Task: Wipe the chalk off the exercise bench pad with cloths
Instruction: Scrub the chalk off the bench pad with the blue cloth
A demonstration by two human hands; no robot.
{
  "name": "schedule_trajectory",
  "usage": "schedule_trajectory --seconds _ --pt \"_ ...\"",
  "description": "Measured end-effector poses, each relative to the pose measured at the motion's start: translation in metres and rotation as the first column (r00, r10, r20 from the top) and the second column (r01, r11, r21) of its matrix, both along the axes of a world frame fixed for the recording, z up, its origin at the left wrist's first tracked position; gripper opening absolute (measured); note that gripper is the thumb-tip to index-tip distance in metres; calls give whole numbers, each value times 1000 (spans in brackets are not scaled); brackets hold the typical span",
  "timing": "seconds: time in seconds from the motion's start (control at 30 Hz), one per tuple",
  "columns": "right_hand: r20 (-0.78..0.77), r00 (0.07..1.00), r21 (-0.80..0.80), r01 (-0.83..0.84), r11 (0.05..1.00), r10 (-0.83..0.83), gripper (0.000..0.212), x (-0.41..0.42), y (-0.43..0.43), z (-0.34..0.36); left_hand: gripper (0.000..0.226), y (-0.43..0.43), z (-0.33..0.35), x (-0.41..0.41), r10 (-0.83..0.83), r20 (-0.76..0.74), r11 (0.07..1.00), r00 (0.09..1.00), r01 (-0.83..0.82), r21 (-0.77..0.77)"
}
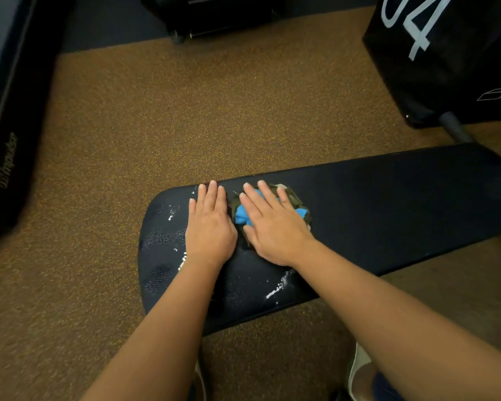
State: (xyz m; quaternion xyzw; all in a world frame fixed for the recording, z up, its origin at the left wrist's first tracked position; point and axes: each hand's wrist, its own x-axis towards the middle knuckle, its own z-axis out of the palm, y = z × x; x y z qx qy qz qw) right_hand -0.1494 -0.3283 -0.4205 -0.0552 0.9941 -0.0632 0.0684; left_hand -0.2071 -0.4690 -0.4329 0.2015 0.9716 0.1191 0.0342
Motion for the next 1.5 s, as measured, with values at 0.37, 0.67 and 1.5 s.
schedule_trajectory --seconds 0.37,0.67,1.5 --pt "6 1000 -17 0 1000 0 68 13 9 -1 67 -6 -2 22 21 -39 1000 999 -21 -8" --pt "18 988 -18 151 988 -150 65 16 -12 -3 67 -12 -4 37 38 -30 998 999 -39 -46" --pt "36 997 -1 73 997 -73 67 87 -13 0 57 -11 -4 67 89 -34 996 995 -89 -23"
